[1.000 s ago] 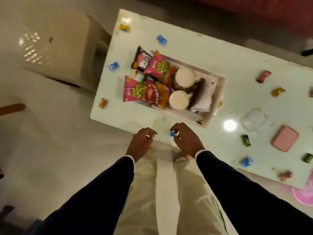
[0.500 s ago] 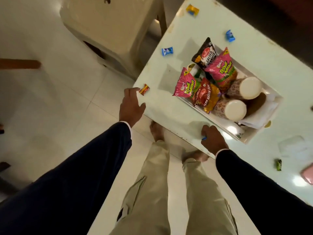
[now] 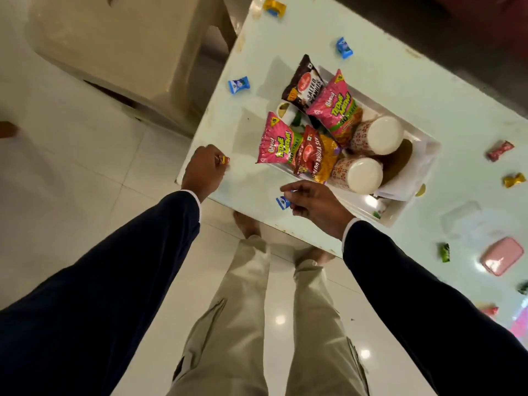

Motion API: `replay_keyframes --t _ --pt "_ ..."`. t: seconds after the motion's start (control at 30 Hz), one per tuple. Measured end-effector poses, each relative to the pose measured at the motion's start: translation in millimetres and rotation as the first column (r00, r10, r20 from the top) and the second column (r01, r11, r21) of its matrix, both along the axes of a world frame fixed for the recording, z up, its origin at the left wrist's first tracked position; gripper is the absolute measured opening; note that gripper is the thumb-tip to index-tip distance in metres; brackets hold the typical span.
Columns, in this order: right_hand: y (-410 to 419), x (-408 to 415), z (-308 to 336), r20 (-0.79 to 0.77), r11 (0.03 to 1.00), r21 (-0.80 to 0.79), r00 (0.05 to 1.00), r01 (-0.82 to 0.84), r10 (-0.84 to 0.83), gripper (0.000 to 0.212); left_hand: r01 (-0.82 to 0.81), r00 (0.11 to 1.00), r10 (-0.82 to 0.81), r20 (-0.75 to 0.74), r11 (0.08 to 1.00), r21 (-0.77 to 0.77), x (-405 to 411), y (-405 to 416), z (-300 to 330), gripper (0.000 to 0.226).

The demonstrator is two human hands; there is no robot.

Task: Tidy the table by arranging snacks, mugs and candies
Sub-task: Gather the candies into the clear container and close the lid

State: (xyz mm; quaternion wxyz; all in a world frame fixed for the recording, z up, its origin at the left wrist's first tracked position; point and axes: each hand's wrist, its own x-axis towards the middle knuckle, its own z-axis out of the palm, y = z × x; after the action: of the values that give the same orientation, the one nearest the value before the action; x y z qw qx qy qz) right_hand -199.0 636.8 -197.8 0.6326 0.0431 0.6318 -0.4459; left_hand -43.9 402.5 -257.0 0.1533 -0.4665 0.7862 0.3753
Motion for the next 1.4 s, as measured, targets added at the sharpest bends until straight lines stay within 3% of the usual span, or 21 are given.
replay_keyframes --t 0.07,0.2,0.37,0.53,0.67,0.83,0.93,1.07,1.2,1.3,1.4 --pt "10 -3 5 0.067 0.994 -0.037 0.993 0.104 -0.102 0.02 0.064 0.998 -0.062 -0.028 0.994 0.089 2 14 6 0.019" --pt "44 -7 16 0.145 0.95 -0.05 0.943 0.309 -0.299 0.017 0.063 0.994 -0.027 -0.107 0.935 0.348 -6 64 38 0.02" --pt "103 -17 35 0.026 0.931 -0.028 0.932 0.363 -0.362 0.012 0.123 0.979 -0.02 -0.201 0.847 0.517 -53 144 69 0.015" --pt "186 -38 49 -0.083 0.863 -0.015 0.86 0.504 -0.504 0.013 0.287 0.944 -0.132 -0.302 0.778 0.559 -119 229 83 0.014" --pt "264 -68 61 -0.219 0.81 0.006 0.791 0.586 -0.571 0.014 0.315 0.932 -0.132 -0.336 0.754 0.577 -179 306 100 0.009" --pt "357 -111 62 -0.39 0.695 0.081 0.664 0.714 -0.637 0.02 0.346 0.922 -0.192 -0.338 0.8 0.491 -254 403 110 0.011" --pt "391 -143 49 -0.471 0.675 0.087 0.627 0.732 -0.62 0.019 0.361 0.916 -0.219 -0.336 0.815 0.453 -297 450 100 0.005" --pt "403 -180 32 -0.496 0.649 0.086 0.597 0.756 -0.63 0.022 0.343 0.923 -0.234 -0.305 0.86 0.378 -336 487 77 0.013" --pt "413 -189 18 -0.506 0.643 0.118 0.603 0.756 -0.617 0.03 0.282 0.948 -0.183 -0.26 0.861 0.423 -340 500 61 0.032" --pt "421 -180 16 -0.506 0.612 0.057 0.551 0.789 -0.664 0.022 0.28 0.948 -0.163 -0.275 0.838 0.469 -325 493 59 0.041" --pt "414 -173 20 -0.523 0.626 0.05 0.554 0.779 -0.647 0.015 0.298 0.941 -0.171 -0.291 0.827 0.477 -308 467 62 0.036"
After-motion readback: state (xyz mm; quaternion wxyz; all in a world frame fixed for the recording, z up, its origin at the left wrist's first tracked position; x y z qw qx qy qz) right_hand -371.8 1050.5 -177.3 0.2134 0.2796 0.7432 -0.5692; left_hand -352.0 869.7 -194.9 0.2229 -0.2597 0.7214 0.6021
